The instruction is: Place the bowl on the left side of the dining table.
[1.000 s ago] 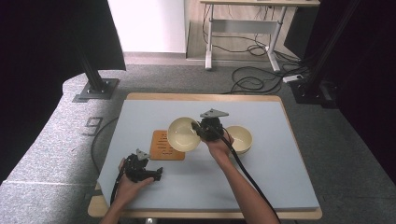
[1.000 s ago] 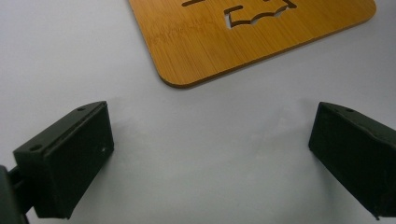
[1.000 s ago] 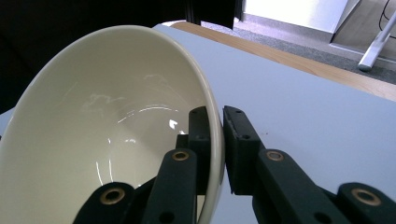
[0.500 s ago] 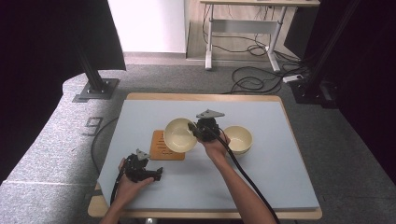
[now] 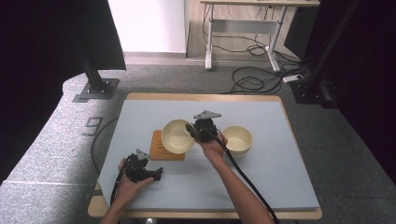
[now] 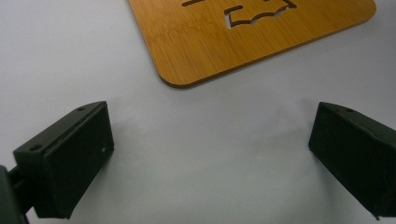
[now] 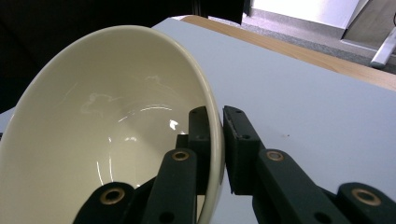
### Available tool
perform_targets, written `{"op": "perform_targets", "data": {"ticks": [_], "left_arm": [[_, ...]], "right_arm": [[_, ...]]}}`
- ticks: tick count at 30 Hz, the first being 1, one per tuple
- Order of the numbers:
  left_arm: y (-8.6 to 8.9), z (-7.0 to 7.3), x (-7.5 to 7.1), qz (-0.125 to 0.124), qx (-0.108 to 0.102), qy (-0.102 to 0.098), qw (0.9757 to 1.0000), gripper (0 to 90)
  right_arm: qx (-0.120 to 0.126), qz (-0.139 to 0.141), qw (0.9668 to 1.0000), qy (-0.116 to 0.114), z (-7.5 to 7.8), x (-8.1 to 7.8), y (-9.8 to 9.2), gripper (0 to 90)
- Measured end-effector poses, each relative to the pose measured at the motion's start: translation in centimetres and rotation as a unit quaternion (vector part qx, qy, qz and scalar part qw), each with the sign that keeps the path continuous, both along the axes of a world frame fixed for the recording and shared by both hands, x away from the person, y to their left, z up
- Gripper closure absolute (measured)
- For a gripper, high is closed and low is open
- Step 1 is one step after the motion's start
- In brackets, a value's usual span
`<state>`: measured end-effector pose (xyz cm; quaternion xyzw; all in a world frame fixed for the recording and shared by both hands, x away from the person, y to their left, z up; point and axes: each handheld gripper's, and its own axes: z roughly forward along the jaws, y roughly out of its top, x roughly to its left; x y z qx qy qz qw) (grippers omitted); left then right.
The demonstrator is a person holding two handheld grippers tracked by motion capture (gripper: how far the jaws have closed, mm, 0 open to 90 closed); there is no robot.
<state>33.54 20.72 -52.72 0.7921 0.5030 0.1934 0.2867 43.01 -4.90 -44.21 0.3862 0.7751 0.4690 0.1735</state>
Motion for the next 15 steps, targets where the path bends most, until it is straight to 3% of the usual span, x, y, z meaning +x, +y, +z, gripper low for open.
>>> {"op": "perform_targets", "data": {"ticks": [15], "left_arm": [[0.0,0.0,-0.01,0.0,0.0,0.001,1.0,0.0]], "right_arm": [[0.004,0.003,1.0,0.007,-0.73,-0.05,0.71,82.2]]}}
